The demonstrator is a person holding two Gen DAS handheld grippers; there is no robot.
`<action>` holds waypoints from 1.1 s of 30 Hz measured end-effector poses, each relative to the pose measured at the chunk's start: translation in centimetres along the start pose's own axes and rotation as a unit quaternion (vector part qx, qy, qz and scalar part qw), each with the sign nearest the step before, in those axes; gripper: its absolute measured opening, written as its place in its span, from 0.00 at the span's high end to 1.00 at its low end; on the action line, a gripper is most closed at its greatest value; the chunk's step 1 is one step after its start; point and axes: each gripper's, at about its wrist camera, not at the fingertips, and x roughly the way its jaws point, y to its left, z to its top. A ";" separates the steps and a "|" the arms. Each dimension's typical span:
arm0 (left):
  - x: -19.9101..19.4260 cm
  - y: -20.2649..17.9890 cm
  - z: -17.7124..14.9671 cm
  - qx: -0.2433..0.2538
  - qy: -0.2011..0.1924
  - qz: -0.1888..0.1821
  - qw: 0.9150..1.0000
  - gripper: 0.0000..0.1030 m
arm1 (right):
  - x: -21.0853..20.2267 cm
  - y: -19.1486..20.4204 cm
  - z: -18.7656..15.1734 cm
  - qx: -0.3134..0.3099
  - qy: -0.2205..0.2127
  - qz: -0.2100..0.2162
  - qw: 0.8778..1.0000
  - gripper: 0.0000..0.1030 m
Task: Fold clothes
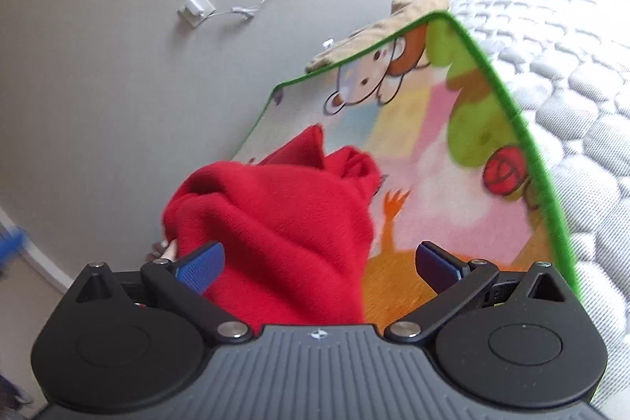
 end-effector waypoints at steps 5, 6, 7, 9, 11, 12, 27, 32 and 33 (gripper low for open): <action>6.3 4.8 -3.6 -0.044 0.063 -0.009 0.997 0.00 | 0.3 -0.1 1.5 0.002 -0.012 0.004 1.000 0.03; 6.8 5.7 -3.9 -0.055 0.065 -0.009 0.996 0.00 | 0.8 0.0 1.6 0.004 -0.007 0.010 1.000 0.07; 7.1 6.6 -4.1 -0.067 0.067 -0.011 0.995 0.00 | 1.5 0.1 1.6 0.003 -0.001 0.011 1.000 0.13; 7.2 8.1 -4.6 -0.089 0.067 -0.013 0.994 0.00 | 3.2 0.4 1.4 -0.007 0.017 0.000 1.000 0.14; 7.0 9.2 -5.1 -0.104 0.072 -0.019 0.992 0.00 | 5.0 0.3 1.1 -0.005 0.032 -0.009 0.999 0.14; 7.1 9.7 -5.3 -0.112 0.076 -0.023 0.991 0.02 | 5.9 0.1 1.1 0.008 0.043 -0.002 0.999 0.14; 1.0 4.3 -8.2 0.094 0.096 -0.046 0.990 0.09 | 10.3 8.9 5.8 -0.160 0.098 0.035 0.982 0.10; 0.7 9.4 -7.0 -0.061 0.085 -0.093 0.990 0.08 | 11.4 7.1 10.9 -0.084 0.074 0.048 0.993 0.10; 0.8 10.3 -6.5 -0.090 0.080 -0.106 0.987 0.07 | 12.5 6.2 11.5 -0.059 0.083 0.048 0.994 0.10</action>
